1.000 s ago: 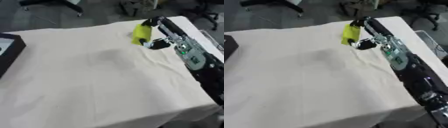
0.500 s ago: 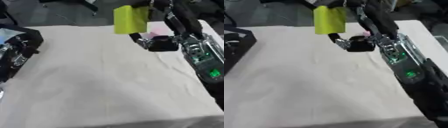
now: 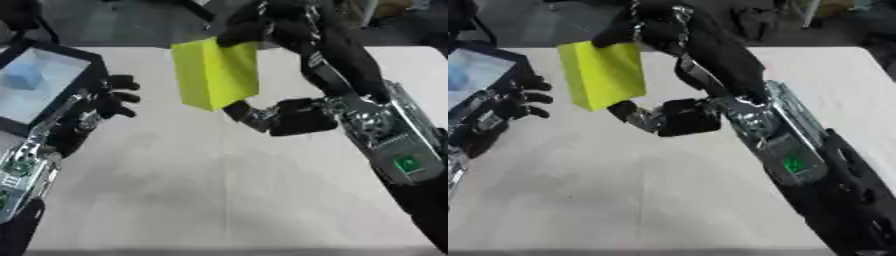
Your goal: Pick up the objects with one hand, pass them to the other hand, and then place them into the box on the other side of the table.
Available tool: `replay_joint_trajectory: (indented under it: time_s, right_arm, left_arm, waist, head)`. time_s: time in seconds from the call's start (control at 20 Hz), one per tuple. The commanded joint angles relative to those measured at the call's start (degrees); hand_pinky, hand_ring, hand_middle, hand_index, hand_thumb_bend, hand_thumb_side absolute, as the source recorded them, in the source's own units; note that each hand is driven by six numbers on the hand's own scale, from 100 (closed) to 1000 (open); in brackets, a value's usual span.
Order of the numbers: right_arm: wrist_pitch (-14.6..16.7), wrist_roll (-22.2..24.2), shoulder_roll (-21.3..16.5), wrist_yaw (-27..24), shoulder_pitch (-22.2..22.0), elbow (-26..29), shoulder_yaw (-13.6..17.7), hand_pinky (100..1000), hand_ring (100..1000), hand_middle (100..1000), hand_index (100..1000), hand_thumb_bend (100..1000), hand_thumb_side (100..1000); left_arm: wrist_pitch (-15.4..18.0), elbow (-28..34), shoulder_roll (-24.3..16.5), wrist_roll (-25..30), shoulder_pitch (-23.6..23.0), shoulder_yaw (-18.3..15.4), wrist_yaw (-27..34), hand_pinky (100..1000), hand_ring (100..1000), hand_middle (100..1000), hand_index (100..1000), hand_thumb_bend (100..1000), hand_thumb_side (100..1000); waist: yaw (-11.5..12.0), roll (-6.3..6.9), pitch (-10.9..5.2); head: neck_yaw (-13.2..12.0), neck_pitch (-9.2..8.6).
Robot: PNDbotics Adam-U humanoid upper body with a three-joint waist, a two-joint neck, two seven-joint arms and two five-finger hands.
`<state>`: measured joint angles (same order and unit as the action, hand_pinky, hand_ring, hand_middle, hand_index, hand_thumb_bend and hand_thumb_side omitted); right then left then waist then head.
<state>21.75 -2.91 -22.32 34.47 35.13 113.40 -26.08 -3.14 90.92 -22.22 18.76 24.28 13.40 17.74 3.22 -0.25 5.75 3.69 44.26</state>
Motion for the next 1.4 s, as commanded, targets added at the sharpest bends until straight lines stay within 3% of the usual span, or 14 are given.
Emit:
replay_joint_trajectory:
  time_s: [0.05, 0.35, 0.7, 1.4]
  right_arm:
    - [0.5, 0.6, 0.6, -1.0, 1.4, 1.2, -0.5, 762, 717, 595, 730, 228, 138]
    - [1.1, 1.1, 1.3, -1.5, 1.6, 1.2, -1.1, 763, 715, 597, 732, 210, 139]
    - [1.2, 0.8, 1.6, -2.3, 1.6, 1.2, -1.7, 760, 703, 591, 728, 201, 132]
    - [2.6, 1.2, 2.4, -4.0, 2.5, 1.2, -3.4, 749, 681, 582, 720, 180, 120]
  left_arm:
    - [-0.3, 1.3, -0.8, 2.7, 1.7, 1.7, 3.3, 712, 781, 780, 870, 748, 581]
    - [-0.8, 3.2, -0.9, 8.5, 2.6, 4.0, 9.3, 714, 778, 775, 870, 766, 558]
    - [-2.1, 4.5, -1.1, 11.3, 3.5, 5.3, 15.5, 713, 771, 767, 869, 768, 554]
    - [-5.7, 5.2, -0.3, 12.3, 7.0, 9.4, 18.5, 712, 771, 766, 867, 763, 561]
  waist:
    - [0.1, 0.09, -0.47]
    - [0.2, 0.09, -0.35]
    - [0.1, 0.20, -0.34]
    - [0.0, 0.27, -0.18]
  head:
    - [0.3, -0.14]
    - [1.2, -0.14]
    - [1.8, -0.14]
    - [2.2, -0.14]
